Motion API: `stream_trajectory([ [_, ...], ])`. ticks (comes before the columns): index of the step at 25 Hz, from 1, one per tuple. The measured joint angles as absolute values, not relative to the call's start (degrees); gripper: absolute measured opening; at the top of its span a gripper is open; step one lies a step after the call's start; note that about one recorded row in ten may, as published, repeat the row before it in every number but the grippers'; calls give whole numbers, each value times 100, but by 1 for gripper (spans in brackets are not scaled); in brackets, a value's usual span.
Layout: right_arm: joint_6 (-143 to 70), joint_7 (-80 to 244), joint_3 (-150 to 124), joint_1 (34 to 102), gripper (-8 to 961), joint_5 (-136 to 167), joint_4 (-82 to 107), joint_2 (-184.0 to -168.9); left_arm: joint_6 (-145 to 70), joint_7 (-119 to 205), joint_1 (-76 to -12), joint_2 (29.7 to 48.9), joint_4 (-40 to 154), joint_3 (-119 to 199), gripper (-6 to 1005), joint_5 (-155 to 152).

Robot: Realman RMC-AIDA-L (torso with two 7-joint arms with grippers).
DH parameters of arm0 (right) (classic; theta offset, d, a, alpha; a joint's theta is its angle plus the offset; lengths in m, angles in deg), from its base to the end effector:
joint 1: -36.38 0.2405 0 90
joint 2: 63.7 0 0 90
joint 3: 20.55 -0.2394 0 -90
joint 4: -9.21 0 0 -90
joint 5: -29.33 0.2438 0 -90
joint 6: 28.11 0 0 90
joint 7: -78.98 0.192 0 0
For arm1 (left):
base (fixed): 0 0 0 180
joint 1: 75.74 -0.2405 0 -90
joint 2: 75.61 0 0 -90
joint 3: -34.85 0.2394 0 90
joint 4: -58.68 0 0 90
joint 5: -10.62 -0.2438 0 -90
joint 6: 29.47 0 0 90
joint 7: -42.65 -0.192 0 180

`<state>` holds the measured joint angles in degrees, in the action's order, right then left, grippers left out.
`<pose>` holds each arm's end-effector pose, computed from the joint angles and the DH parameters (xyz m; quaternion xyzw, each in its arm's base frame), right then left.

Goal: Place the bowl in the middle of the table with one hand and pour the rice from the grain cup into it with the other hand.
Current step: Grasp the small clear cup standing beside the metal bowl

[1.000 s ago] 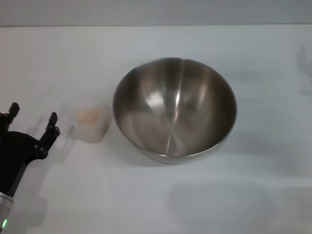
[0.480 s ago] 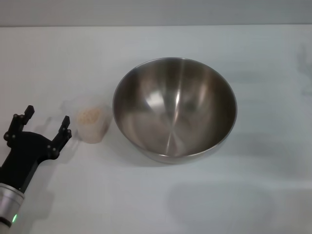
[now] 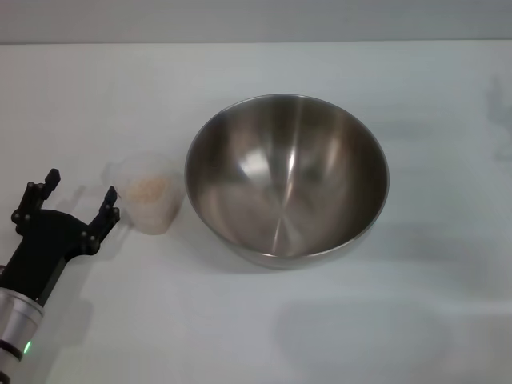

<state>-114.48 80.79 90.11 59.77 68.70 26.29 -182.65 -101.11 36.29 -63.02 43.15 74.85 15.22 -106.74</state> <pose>0.2728 0.3857 0.0598 -0.5568 0.0858 0.4305 0.7052 -0.3414 0.2902 -0.0928 -0.7716 -0.1822 -0.2296 0.5645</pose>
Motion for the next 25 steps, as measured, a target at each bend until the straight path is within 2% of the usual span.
stream_trajectory([
  [25, -11425, 8099, 9028, 5967, 518, 6870, 2637, -18274, -9790, 3650, -5856, 4313, 7349, 1384, 837, -10671],
])
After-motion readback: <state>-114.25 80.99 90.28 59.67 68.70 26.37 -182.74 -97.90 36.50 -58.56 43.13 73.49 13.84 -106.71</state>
